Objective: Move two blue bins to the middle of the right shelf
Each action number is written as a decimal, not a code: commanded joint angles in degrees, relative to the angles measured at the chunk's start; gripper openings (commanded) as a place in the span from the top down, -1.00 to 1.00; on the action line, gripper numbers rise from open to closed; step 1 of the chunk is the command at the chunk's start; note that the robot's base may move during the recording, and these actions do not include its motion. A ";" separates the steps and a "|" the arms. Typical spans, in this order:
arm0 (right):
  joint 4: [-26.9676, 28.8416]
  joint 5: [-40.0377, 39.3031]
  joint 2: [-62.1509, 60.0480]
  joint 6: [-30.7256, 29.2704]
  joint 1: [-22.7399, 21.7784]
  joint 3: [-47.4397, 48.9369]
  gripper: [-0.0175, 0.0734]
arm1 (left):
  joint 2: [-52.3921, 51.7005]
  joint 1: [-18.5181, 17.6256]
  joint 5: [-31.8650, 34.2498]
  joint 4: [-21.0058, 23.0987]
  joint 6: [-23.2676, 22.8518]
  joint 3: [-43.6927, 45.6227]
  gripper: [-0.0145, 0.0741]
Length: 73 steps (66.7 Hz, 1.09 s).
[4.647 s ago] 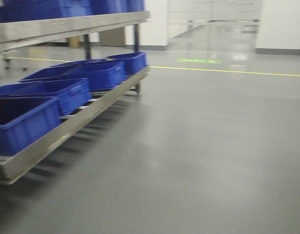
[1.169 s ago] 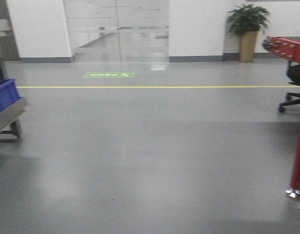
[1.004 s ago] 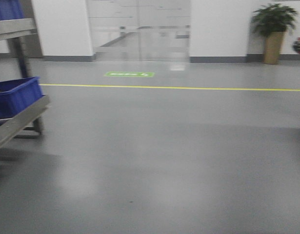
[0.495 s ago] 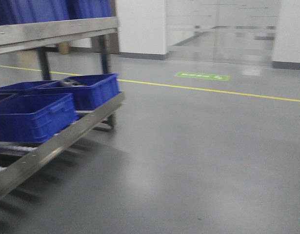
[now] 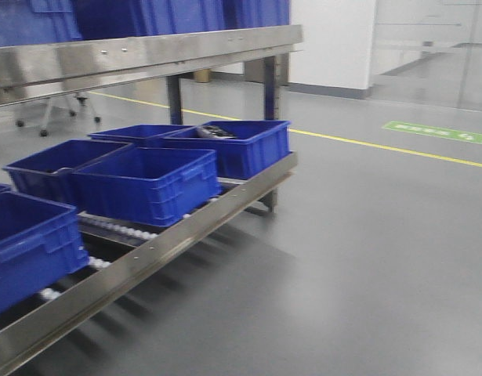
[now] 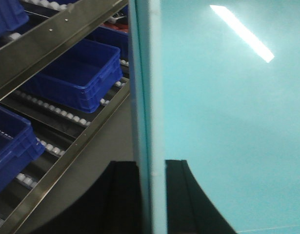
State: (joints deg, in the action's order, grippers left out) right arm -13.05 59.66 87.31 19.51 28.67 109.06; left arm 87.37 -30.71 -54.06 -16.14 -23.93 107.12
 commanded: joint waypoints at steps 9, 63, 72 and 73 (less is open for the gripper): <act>3.53 -6.17 -1.14 -1.01 0.49 1.14 0.98 | -0.75 -0.29 7.54 2.28 0.01 1.00 0.92; 3.53 -6.17 -1.14 -1.01 0.49 1.14 0.98 | -0.75 -0.29 7.54 2.28 0.01 1.00 0.92; 3.53 -6.17 -1.14 -1.01 0.49 1.14 0.98 | -0.75 -0.29 7.54 2.28 0.01 1.00 0.92; 3.53 -6.17 -1.14 -1.01 0.49 1.14 0.98 | -0.75 -0.29 7.54 2.28 0.01 1.00 0.92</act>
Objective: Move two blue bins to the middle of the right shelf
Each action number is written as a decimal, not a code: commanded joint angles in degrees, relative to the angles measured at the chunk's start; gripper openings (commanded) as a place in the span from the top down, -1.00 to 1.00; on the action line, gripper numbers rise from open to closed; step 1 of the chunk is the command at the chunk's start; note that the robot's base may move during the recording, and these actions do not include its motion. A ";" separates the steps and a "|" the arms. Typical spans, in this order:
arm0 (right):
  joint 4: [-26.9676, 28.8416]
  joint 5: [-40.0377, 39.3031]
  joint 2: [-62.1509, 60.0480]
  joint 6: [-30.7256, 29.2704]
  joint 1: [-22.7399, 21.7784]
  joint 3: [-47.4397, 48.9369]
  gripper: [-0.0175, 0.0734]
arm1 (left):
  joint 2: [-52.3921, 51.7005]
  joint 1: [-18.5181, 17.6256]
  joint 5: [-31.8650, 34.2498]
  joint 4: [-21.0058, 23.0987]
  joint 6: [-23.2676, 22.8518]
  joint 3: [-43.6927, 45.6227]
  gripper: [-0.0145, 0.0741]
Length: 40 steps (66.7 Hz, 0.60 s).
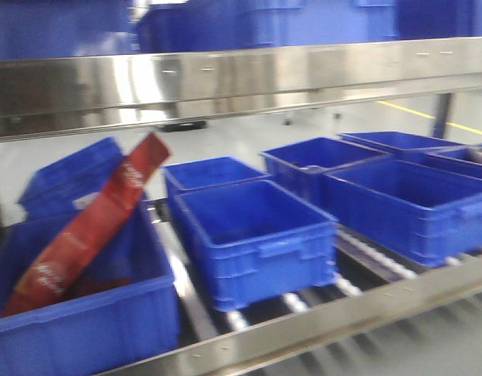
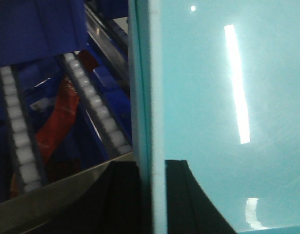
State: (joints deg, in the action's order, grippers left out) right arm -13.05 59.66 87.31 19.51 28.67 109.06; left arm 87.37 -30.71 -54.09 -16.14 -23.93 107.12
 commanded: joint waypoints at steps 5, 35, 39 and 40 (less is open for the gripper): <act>3.53 -6.17 -1.14 -1.01 0.49 1.14 0.98 | -0.75 -0.29 7.57 2.28 0.01 1.00 0.92; 3.53 -6.17 -1.14 -1.01 0.49 1.14 0.98 | -0.75 -0.29 7.57 2.28 0.01 1.00 0.92; 3.53 -6.17 -1.14 -1.01 0.49 1.14 0.98 | -0.75 -0.29 7.57 2.28 0.01 1.00 0.92; 3.53 -6.17 -1.14 -1.01 0.49 1.14 0.98 | -0.75 -0.29 7.57 2.28 0.01 1.00 0.92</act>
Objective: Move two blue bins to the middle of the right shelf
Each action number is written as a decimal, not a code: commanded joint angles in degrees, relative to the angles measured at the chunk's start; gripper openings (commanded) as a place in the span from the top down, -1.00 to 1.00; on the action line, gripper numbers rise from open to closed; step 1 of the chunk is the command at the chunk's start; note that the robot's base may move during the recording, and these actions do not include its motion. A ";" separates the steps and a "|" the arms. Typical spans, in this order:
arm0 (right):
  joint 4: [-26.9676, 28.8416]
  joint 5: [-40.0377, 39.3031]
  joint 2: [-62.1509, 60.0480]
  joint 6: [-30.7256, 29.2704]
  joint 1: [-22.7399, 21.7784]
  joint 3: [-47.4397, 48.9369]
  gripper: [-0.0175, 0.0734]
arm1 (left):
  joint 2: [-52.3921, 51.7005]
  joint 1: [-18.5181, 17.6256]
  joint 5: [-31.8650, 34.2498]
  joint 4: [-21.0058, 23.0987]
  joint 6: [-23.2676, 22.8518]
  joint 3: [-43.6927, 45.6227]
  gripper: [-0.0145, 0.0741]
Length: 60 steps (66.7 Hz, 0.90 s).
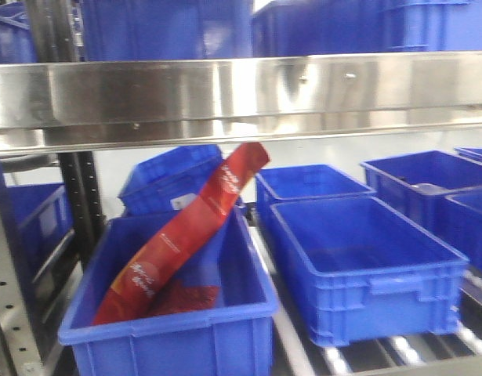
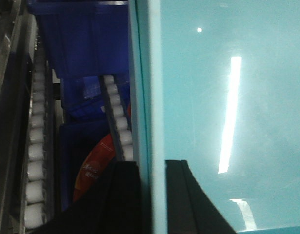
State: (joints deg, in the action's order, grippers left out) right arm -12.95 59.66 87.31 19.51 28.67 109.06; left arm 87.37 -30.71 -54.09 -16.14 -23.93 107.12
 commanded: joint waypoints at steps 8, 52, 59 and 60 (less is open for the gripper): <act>3.42 -6.17 -1.14 -1.01 0.49 1.14 0.98 | -0.75 -0.29 7.57 1.67 0.01 1.00 0.92; 3.42 -6.17 -1.14 -1.01 0.49 1.14 0.98 | -0.75 -0.29 7.57 0.86 0.01 1.00 0.92; 3.42 -6.17 -1.14 -1.01 0.49 1.14 0.98 | -0.75 -0.29 7.57 0.86 0.01 1.00 0.92; 3.42 -6.17 -1.14 -1.01 0.49 1.14 0.98 | -0.75 -0.29 7.57 0.86 0.01 1.00 0.92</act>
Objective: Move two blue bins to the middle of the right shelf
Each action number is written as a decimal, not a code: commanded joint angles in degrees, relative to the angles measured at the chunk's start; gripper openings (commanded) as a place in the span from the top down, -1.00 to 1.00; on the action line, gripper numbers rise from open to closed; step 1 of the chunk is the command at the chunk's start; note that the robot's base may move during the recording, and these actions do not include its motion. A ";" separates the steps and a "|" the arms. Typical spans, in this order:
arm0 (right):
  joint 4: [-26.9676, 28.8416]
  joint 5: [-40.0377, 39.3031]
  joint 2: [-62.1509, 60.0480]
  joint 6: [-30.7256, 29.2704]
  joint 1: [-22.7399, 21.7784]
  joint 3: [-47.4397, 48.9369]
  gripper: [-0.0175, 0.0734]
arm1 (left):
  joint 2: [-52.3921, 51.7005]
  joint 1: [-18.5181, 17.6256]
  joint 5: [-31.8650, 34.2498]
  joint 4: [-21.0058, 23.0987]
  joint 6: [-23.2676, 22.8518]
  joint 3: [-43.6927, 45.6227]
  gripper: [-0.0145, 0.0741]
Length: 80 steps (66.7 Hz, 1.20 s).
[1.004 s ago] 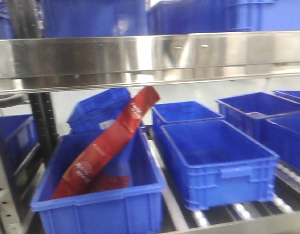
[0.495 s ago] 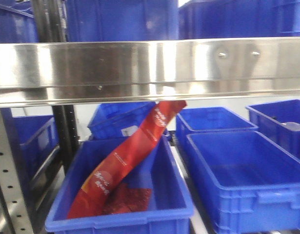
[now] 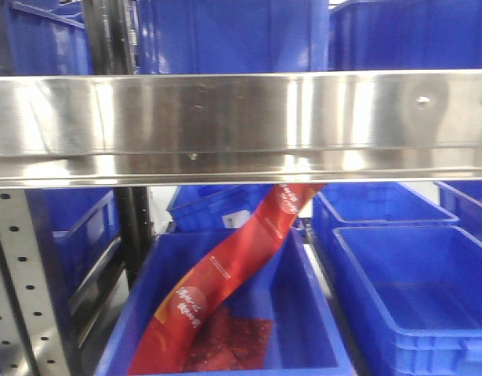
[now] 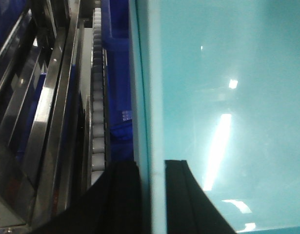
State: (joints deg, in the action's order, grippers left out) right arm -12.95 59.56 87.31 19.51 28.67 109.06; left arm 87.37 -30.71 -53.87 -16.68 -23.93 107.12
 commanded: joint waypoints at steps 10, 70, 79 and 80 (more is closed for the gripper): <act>3.42 -6.07 -1.14 -1.01 0.49 1.14 0.98 | -0.75 -0.29 7.35 1.40 0.01 1.00 0.92; 3.42 -6.07 -1.14 -1.01 0.49 1.14 0.98 | -0.75 -0.29 10.25 0.95 0.01 1.00 0.92; 3.42 -5.40 -1.14 -1.01 0.49 1.14 0.98 | -0.75 -0.29 10.28 1.23 0.01 1.00 0.92; 3.42 -5.11 -1.14 -1.01 0.49 1.14 0.98 | -0.75 -0.29 10.28 1.23 0.01 1.00 0.92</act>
State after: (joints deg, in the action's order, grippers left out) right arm -12.74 59.56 87.31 19.51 28.67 109.06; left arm 87.37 -30.71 -53.87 -16.96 -23.93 107.12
